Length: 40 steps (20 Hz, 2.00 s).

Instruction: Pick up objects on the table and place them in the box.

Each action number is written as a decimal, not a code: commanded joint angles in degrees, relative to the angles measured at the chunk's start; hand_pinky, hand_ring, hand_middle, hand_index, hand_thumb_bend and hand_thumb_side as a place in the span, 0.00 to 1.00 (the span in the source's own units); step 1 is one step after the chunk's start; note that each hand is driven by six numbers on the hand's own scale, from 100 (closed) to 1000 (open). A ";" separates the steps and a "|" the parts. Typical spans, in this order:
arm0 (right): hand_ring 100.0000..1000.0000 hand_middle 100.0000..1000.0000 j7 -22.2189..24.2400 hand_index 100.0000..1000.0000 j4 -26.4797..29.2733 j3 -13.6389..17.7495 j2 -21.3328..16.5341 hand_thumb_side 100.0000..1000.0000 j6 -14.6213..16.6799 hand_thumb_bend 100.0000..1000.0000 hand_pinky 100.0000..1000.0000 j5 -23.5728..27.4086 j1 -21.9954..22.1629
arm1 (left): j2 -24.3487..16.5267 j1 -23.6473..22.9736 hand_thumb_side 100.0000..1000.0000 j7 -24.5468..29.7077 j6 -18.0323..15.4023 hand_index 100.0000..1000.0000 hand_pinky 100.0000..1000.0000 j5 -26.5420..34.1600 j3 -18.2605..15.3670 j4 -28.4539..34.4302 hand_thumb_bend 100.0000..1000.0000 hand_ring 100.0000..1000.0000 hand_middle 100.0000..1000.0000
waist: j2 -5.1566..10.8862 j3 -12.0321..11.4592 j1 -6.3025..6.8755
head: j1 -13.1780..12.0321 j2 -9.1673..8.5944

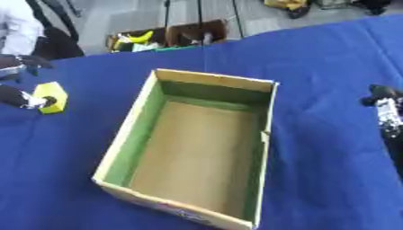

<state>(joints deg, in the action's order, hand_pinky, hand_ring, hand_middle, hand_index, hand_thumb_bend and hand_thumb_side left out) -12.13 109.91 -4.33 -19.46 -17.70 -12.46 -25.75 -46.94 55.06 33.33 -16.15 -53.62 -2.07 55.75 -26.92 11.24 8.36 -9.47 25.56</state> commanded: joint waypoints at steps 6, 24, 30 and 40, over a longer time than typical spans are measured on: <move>1.00 0.69 -0.08 0.85 1.68 0.06 -1.62 0.98 -0.17 0.00 0.92 0.24 -0.93 | -3.32 1.64 0.54 7.68 0.50 1.00 0.72 -1.24 -1.04 -1.75 0.37 0.86 1.00 | 0.53 0.39 0.23 | -0.58 -1.20; 1.00 0.69 -0.50 0.84 1.73 0.20 -2.52 0.97 -1.20 0.00 0.92 0.53 -1.05 | -3.24 1.94 0.56 6.48 1.12 1.00 0.70 -0.79 -2.81 -3.10 0.54 0.85 0.96 | -1.02 0.76 0.95 | -0.95 -2.66; 1.00 0.69 -0.76 0.84 1.81 0.42 -2.59 0.97 -1.22 0.00 0.92 0.49 -1.12 | -3.30 1.82 0.55 5.77 1.00 1.00 0.64 -1.44 -2.57 -3.67 0.43 0.79 0.87 | -1.16 0.75 0.95 | -0.95 -2.68; 1.00 0.69 -1.01 0.84 1.74 0.61 -2.64 0.97 -1.52 0.00 0.92 0.48 -1.07 | -3.02 1.92 0.53 0.22 1.34 0.78 0.33 -0.98 -3.00 -3.59 0.00 0.58 0.66 | -1.38 0.90 1.14 | -0.69 -2.52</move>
<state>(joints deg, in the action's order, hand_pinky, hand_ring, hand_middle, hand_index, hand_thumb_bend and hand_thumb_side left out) -13.02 110.26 -4.23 -20.95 -19.11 -12.01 -26.23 -47.48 56.10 34.75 -14.92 -54.60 -4.45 51.67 -29.46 12.15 9.79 -10.19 23.58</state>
